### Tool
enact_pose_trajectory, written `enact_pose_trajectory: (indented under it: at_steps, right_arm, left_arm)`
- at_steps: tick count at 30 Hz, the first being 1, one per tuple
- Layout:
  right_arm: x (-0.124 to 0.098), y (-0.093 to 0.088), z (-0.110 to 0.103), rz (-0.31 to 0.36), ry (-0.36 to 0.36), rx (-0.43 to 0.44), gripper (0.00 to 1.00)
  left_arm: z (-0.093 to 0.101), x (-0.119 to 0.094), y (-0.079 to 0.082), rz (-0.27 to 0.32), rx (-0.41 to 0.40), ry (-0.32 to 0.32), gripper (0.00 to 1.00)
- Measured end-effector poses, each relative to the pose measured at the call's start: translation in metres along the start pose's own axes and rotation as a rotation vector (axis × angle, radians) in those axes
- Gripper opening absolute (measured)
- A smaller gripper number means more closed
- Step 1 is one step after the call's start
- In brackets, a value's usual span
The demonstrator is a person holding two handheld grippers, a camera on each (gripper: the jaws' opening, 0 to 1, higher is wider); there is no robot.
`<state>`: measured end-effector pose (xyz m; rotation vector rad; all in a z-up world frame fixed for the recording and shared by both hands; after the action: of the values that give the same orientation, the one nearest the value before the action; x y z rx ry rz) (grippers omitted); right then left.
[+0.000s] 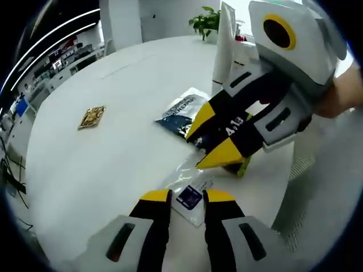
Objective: Arrange the skincare products in the storage area until every visible bottle or jar stands upright without overlapping.
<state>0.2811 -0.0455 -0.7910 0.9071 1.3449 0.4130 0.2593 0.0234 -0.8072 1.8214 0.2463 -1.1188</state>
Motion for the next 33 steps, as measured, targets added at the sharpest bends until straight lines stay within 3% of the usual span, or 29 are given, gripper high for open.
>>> enact_pose_trajectory:
  at_steps: [17,33]
  right_arm:
    - [-0.034,-0.006,0.004,0.031,-0.048,0.052,0.19]
    - [-0.044,-0.004,-0.001,0.038,-0.053,0.072,0.19]
  left_arm:
    - [0.007,-0.001,0.005,0.003,0.004,0.002,0.21]
    - [0.003,-0.002,0.001,-0.010,0.034,0.004,0.21]
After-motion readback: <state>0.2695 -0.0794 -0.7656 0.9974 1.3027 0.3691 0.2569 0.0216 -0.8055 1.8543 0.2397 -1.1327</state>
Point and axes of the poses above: the point that each gripper's makers call its tool centre point, and the gripper's own axes: x roughly forward along the fingers, z roughly to its right, y roughly out of its top, the point moved 3 cm from there along -x, roughly backward along the fingers, and after that the axes turned 10 degrees about y, right-handed, at the moved point
